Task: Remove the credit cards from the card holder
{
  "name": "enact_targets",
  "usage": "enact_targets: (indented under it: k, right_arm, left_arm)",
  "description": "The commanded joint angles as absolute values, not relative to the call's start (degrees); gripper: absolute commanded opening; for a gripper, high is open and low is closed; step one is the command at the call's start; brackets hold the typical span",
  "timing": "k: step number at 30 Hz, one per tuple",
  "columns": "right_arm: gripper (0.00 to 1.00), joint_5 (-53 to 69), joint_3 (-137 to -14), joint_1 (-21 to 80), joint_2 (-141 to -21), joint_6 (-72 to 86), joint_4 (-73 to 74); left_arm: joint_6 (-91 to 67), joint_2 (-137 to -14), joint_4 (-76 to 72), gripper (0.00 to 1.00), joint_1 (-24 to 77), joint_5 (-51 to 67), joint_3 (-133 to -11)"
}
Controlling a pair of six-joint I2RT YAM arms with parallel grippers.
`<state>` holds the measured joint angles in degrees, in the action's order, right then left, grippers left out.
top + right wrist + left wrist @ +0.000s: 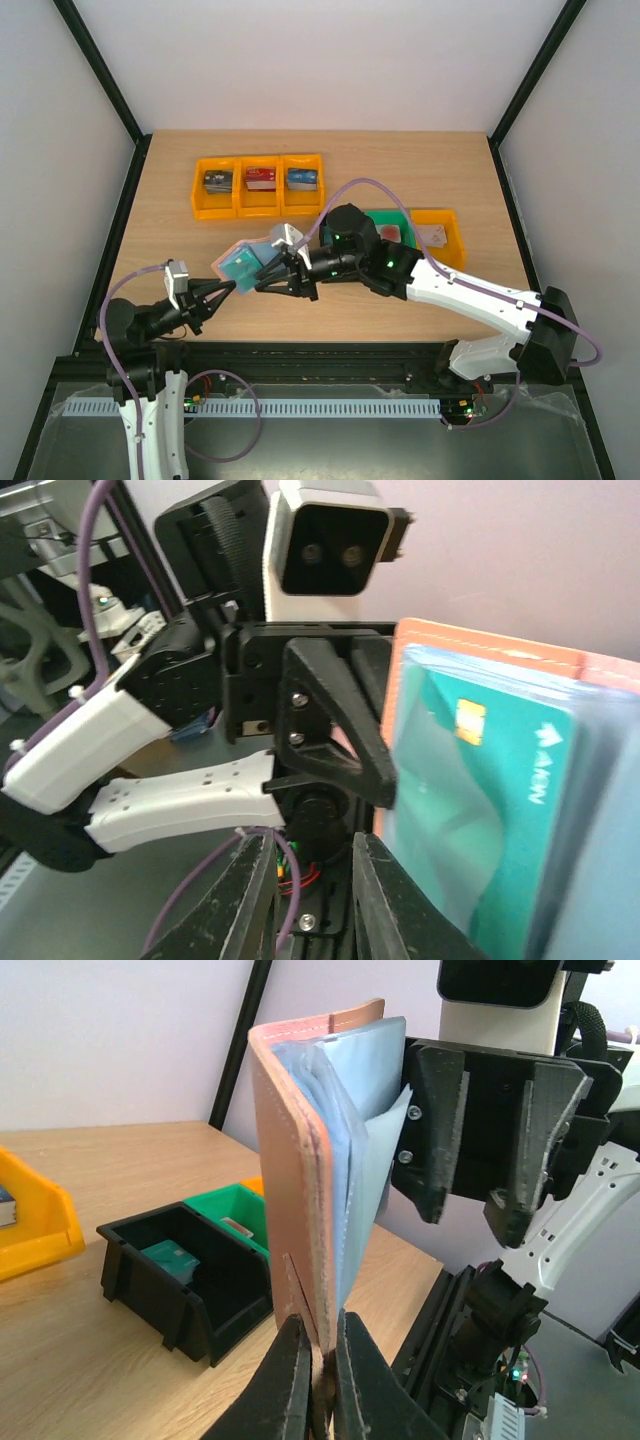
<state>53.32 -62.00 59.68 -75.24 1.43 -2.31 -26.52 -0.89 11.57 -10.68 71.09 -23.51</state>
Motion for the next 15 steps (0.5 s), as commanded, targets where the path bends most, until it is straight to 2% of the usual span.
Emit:
enact_targets:
  k: [1, 7, 10, 15]
  right_arm:
    - [0.22, 47.2, -60.5, 60.4, -72.7, 3.0, -6.4]
    - [0.23, 40.2, -57.9, 60.3, -68.8, 3.4, -6.4]
    - [0.19, 33.4, -57.6, 60.3, -68.1, 5.2, -6.0]
    - [0.17, 27.2, -58.9, 60.2, -67.5, 6.2, -1.9]
  left_arm:
    - [-26.4, 0.0, 9.0, 0.02, -11.0, 71.6, -24.3]
    - [-27.2, 0.1, 8.4, 0.02, -11.0, 70.4, -24.1]
    - [-27.6, 0.1, 8.0, 0.02, -11.0, 70.3, -24.0]
    - [-29.1, 0.2, 7.8, 0.02, -11.0, 68.4, -24.2]
